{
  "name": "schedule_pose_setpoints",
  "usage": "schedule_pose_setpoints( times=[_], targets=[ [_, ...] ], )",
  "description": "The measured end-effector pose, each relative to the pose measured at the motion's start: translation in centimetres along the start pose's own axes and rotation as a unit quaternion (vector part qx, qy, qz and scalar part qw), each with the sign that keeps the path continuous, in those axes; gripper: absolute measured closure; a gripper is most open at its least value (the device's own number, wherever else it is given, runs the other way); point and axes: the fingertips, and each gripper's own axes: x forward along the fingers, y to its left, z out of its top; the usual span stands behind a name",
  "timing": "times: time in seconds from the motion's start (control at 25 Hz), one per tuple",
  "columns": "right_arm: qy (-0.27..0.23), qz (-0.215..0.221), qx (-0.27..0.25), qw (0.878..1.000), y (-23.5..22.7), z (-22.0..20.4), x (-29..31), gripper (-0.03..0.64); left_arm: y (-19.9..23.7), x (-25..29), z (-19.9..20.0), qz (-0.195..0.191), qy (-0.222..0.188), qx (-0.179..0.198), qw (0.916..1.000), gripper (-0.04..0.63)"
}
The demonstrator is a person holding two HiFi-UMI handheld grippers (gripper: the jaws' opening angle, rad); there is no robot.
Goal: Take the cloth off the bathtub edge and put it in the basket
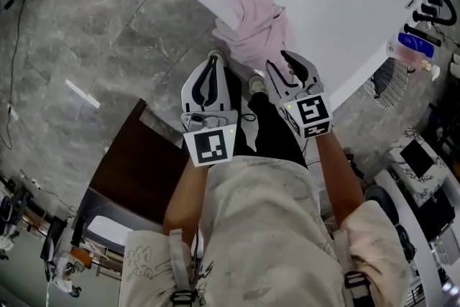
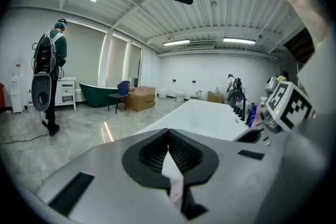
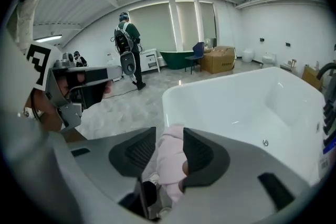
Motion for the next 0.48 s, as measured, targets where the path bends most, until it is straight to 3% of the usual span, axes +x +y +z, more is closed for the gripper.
schedule_pose_setpoints(
  times=[0.28,0.48],
  targets=[
    [0.06,0.012,0.011,0.998,0.0,-4.6,3.3,0.386,-0.3,1.0,-2.4,-0.016,0.022,-0.005,0.9996,0.592],
    [0.103,-0.004,0.023,0.994,-0.7,-7.7,5.6,0.339,0.3,1.2,-3.4,-0.014,0.028,-0.011,0.9994,0.594]
  ],
)
